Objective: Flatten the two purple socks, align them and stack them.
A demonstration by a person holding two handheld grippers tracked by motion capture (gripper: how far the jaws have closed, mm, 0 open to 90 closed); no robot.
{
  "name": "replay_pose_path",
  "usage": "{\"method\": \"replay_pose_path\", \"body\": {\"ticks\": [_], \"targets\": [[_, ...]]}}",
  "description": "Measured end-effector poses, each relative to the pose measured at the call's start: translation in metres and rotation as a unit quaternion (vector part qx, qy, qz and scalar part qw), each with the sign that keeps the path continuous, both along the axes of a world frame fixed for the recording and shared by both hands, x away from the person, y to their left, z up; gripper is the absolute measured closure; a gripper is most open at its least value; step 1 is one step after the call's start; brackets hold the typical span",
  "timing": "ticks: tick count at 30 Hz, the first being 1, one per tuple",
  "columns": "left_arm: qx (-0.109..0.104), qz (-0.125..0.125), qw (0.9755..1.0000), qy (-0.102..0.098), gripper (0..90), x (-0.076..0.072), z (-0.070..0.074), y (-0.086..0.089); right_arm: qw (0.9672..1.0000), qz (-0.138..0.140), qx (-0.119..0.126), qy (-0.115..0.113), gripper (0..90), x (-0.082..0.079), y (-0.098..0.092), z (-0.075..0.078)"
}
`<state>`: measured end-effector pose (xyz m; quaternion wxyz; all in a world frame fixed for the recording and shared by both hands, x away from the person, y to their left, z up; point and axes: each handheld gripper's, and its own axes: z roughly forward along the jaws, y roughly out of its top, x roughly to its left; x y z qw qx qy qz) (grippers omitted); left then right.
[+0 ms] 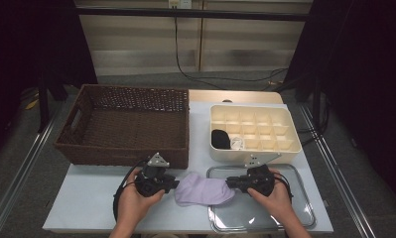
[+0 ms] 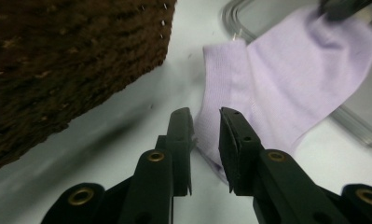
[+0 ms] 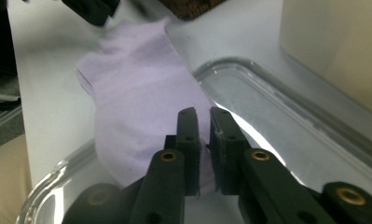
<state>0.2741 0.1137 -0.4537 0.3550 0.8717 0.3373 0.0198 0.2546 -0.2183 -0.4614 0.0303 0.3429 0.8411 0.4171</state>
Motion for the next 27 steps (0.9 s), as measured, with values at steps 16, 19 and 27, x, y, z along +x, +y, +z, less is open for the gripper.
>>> {"method": "replay_pose_path", "body": {"ticks": [16,19,27], "targets": [[0.048,-0.023,0.9985,-0.008,84.3,-0.005,-0.01,-0.013,0.9946,0.071,-0.068,-0.033,88.1,-0.017,0.025,-0.01],[0.05,-0.024,0.9984,-0.009,86.0,-0.005,-0.008,-0.014,0.995,0.069,-0.066,-0.03,89.8,-0.017,0.025,-0.01],[0.021,-0.017,0.9996,-0.005,86.6,-0.006,0.004,-0.007,0.9975,0.054,-0.028,-0.036,90.0,-0.015,0.016,-0.001]]}}
